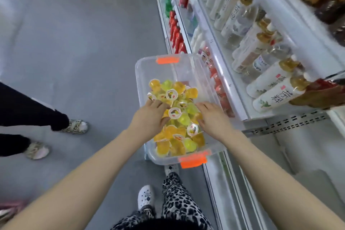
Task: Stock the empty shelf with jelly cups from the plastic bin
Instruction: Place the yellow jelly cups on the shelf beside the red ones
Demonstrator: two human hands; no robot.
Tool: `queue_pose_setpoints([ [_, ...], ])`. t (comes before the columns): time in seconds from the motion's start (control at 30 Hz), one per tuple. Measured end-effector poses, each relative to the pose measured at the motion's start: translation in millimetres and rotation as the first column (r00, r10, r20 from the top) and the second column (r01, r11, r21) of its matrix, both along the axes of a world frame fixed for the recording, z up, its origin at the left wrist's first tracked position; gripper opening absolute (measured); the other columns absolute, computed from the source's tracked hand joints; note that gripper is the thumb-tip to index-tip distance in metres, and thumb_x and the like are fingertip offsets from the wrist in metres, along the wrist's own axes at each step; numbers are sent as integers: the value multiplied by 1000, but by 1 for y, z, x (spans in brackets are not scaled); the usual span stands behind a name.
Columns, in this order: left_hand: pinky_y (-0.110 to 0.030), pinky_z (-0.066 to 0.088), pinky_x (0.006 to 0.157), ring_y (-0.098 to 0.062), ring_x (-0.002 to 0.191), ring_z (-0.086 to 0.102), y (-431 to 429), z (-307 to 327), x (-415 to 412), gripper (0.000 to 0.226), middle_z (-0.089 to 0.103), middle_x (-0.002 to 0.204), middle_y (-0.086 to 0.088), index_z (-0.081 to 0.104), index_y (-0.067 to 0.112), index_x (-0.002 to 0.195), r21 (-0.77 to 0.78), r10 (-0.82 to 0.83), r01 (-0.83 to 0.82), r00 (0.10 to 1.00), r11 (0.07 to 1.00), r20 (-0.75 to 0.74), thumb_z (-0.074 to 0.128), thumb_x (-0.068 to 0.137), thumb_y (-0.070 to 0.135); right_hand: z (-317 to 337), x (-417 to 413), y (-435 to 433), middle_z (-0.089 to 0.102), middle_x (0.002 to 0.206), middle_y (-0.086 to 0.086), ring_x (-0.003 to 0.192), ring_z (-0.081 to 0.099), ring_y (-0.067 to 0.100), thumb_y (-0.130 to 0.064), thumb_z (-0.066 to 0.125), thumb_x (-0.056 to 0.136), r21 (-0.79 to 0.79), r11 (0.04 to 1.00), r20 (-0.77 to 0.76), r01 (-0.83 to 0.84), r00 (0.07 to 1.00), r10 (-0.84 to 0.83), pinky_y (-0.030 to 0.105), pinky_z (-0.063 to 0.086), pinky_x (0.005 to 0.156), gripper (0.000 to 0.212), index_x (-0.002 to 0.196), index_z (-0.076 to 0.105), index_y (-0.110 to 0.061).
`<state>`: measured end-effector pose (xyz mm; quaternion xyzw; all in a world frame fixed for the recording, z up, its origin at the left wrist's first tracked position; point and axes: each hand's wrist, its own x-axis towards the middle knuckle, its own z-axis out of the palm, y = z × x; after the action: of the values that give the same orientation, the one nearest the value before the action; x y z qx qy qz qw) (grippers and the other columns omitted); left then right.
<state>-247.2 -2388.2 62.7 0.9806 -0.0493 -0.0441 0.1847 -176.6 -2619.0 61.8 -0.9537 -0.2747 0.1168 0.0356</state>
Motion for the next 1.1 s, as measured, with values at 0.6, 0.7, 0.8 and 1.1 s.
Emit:
queue_pose_setpoints([
  [0.6,-41,46,98,-28,122,48,-8,-43,111,47,51,134,-3,45,22,139,106,140,-121,971,987,-196,55,96,37,-71,115,61,57,122,17,117,46,35,0,42,89,-306,944,3,-122,992,129,39,38,96,37,125,51,-4],
  [0.7,-41,43,99,-31,123,47,-12,-55,145,49,49,137,-6,41,20,142,97,117,-100,975,990,-190,55,96,29,-68,98,52,62,98,17,98,55,36,5,58,75,-206,968,44,-144,987,157,41,45,81,27,100,62,-4],
  [0.8,-38,38,102,-31,125,46,-21,-66,182,49,46,142,-8,40,17,144,97,47,-29,981,995,-188,52,97,23,-67,86,44,59,76,17,74,58,37,13,61,46,-120,978,84,-168,980,179,39,50,62,32,74,62,-3],
  [1.1,-37,42,93,-29,120,43,-28,-102,223,49,55,131,-6,43,18,141,278,-62,169,932,946,-356,56,96,34,-77,86,39,58,103,9,93,56,28,-1,77,63,-148,979,-34,-137,990,134,35,48,72,39,98,64,-11],
])
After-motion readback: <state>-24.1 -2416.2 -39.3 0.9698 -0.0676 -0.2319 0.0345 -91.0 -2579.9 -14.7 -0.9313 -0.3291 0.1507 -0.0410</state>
